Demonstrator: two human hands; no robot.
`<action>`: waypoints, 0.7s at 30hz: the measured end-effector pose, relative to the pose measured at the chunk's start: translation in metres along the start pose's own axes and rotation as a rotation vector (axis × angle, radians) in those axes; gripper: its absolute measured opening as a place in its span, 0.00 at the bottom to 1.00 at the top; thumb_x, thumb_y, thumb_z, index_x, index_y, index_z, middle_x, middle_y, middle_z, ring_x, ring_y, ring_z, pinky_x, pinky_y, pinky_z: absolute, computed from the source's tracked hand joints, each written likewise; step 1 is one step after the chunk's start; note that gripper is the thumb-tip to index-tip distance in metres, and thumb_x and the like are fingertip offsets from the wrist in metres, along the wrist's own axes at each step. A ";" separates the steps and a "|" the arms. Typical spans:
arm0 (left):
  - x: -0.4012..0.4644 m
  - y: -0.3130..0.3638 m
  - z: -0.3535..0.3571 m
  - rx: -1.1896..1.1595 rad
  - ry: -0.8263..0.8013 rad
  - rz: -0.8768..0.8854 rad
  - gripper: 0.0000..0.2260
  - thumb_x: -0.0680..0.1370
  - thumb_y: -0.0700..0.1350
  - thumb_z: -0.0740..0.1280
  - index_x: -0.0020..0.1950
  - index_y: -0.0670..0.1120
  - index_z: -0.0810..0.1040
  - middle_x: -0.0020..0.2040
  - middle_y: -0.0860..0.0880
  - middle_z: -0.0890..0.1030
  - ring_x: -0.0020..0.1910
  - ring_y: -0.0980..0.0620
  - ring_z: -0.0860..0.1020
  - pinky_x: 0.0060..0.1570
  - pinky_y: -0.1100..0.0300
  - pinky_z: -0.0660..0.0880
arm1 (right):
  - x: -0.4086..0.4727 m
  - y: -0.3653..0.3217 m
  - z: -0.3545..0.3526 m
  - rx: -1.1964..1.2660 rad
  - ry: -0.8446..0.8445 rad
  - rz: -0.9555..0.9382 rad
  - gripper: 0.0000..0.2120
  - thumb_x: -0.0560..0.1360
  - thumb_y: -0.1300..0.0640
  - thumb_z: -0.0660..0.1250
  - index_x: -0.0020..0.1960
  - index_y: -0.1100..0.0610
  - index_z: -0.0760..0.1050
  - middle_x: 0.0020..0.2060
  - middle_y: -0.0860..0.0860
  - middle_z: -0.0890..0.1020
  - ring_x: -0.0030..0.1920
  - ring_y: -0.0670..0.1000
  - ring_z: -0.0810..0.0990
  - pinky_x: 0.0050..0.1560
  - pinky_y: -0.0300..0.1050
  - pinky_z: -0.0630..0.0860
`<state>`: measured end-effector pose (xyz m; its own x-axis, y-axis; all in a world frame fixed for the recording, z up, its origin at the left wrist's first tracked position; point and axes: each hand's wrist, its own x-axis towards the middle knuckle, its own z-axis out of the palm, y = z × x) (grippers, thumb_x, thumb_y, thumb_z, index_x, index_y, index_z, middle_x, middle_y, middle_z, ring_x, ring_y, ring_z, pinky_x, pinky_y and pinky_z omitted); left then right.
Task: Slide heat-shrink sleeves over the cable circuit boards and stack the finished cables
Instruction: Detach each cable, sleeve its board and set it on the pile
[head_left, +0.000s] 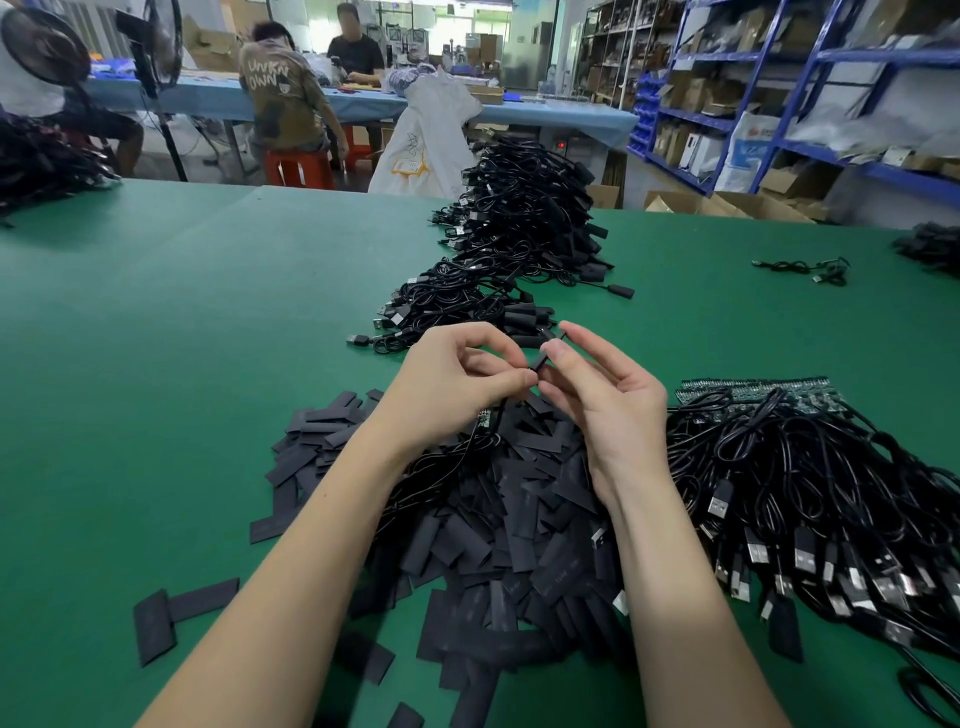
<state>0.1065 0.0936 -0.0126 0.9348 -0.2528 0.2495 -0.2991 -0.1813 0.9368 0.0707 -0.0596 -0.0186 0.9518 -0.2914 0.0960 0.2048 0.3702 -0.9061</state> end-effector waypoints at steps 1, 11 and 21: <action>0.000 0.000 0.000 -0.002 0.000 -0.002 0.05 0.74 0.45 0.77 0.44 0.49 0.82 0.38 0.45 0.86 0.38 0.24 0.78 0.41 0.28 0.76 | 0.000 0.000 0.000 0.002 0.000 -0.006 0.10 0.74 0.63 0.75 0.52 0.52 0.85 0.42 0.53 0.88 0.41 0.47 0.86 0.42 0.38 0.82; 0.000 0.000 -0.001 0.000 -0.010 0.009 0.05 0.74 0.46 0.78 0.45 0.49 0.82 0.38 0.46 0.86 0.40 0.24 0.79 0.43 0.28 0.75 | 0.001 0.000 0.001 0.069 0.021 0.023 0.09 0.73 0.65 0.75 0.49 0.53 0.86 0.49 0.57 0.88 0.50 0.53 0.86 0.43 0.38 0.82; 0.003 -0.004 -0.004 0.024 -0.029 0.038 0.05 0.74 0.46 0.77 0.44 0.50 0.83 0.38 0.48 0.86 0.36 0.28 0.79 0.38 0.32 0.76 | 0.000 0.001 0.003 0.102 0.009 0.052 0.10 0.73 0.65 0.74 0.49 0.52 0.86 0.46 0.55 0.88 0.45 0.50 0.86 0.43 0.39 0.82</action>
<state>0.1112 0.0972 -0.0149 0.9167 -0.2878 0.2772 -0.3393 -0.1941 0.9204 0.0718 -0.0565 -0.0185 0.9597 -0.2774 0.0454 0.1776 0.4731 -0.8629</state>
